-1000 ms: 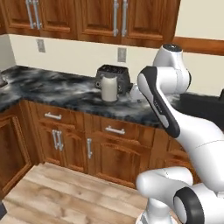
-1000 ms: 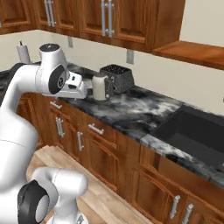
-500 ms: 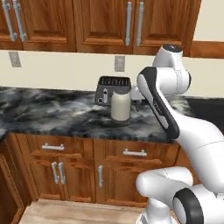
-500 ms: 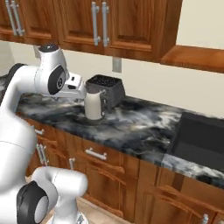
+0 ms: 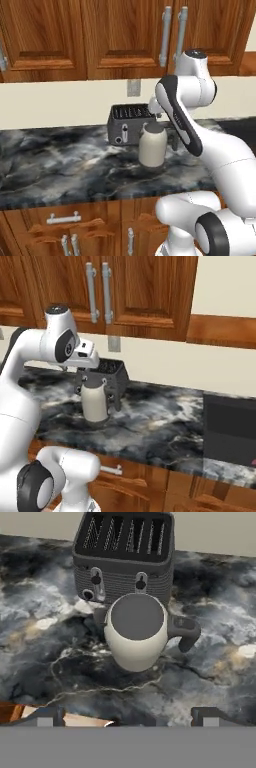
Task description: Navigate to the electric kettle.
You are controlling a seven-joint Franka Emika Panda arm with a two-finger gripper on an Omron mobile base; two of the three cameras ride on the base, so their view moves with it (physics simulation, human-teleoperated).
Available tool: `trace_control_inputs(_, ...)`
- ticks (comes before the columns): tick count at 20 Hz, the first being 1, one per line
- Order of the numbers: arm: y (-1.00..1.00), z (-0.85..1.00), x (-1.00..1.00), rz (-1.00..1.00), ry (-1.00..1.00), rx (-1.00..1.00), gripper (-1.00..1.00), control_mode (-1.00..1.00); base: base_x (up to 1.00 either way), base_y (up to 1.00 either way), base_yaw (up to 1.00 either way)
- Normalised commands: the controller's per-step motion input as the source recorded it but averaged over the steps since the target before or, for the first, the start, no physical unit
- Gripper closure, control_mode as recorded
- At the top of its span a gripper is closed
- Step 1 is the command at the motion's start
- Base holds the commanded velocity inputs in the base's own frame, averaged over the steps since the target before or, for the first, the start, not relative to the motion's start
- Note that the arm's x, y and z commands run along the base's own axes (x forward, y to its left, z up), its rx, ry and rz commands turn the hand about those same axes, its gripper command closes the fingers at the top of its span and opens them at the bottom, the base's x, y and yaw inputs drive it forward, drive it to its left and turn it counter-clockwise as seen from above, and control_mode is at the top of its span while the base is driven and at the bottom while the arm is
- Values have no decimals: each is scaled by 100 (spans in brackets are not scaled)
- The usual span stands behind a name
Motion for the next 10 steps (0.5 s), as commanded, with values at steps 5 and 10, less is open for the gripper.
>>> trace_control_inputs(5,0,0,0,0,0,0,-100,100,53,11,-30)
trace_control_inputs(10,0,0,0,0,0,0,-100,100,33,24,-23)
